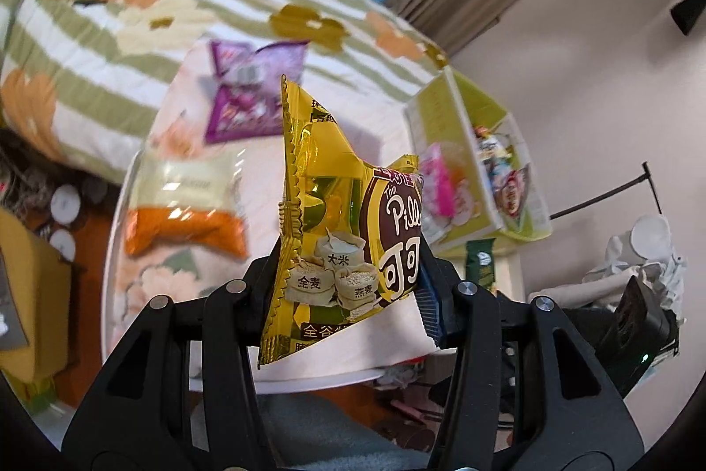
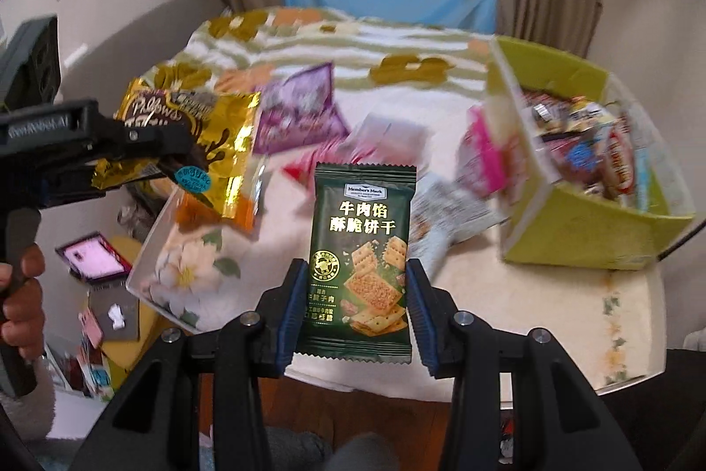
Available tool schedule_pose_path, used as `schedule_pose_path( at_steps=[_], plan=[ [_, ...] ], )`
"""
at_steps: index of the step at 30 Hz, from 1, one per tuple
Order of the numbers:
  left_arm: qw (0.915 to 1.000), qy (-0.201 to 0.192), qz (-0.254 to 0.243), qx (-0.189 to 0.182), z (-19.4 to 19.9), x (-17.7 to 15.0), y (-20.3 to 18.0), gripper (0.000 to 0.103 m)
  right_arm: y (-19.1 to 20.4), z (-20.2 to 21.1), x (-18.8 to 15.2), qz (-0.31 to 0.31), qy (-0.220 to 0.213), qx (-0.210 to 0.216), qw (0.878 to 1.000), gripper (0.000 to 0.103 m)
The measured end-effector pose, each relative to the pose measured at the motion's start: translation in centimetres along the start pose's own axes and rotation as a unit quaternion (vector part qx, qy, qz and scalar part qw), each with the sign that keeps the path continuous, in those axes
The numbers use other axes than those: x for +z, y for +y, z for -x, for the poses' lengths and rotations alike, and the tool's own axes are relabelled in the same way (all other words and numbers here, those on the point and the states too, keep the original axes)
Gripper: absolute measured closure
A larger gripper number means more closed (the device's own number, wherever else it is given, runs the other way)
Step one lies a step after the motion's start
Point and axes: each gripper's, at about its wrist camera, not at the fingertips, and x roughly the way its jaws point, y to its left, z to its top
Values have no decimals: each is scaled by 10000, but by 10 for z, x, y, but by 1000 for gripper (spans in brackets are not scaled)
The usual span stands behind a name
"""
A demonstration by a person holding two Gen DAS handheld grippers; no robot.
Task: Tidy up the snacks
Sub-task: 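Grasp the yellow 'Pillows' bag with the left gripper while the right grasps the green cracker packet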
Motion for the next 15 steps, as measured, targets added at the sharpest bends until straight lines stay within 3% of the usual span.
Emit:
schedule_pose_path(
  at_steps=[8,15],
  plan=[
    [9990,-194,-293,-284,-31,25,-86,57,-78,41,40,-332,-460,-212,9982,63],
    [9980,-94,-439,-453,-101,38,-169,57,-156,54,72,-258,-620,-290,9973,63]
  ],
)
